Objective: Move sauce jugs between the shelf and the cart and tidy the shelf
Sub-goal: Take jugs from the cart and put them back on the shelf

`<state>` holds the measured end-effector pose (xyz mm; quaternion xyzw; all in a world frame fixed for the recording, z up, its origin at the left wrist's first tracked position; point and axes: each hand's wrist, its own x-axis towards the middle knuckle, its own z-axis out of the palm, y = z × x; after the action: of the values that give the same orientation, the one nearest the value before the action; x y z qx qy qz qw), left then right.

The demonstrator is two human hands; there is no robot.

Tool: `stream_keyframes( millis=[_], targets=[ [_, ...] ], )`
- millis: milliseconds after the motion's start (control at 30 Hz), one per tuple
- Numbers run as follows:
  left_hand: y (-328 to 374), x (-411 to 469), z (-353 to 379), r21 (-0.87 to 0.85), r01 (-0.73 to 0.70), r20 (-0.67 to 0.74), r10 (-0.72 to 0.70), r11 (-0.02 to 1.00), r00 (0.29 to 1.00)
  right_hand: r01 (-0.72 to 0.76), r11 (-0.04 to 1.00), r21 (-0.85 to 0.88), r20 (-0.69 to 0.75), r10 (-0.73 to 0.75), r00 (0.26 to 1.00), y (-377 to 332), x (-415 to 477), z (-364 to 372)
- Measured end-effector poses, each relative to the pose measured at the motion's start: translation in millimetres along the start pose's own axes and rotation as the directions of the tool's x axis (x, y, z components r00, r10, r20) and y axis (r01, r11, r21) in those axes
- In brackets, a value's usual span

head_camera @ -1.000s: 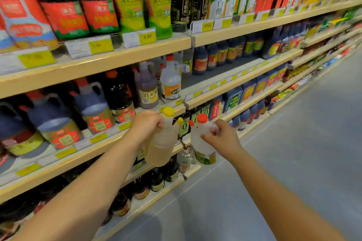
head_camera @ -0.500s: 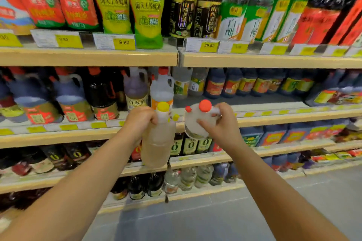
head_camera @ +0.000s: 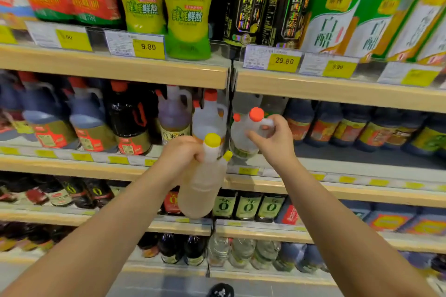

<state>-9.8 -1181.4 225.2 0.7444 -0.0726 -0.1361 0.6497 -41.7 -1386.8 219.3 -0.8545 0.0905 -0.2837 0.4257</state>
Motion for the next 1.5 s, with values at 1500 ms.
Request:
stream_keyframes(
  millis=[1500],
  targets=[
    [86, -61, 108, -0.422, 0.534, 0.533, -0.276, 0.733, 0.800, -0.132, 0.984, -0.123, 0.049, 0.139, 0.989, 38, -126, -29]
  ],
)
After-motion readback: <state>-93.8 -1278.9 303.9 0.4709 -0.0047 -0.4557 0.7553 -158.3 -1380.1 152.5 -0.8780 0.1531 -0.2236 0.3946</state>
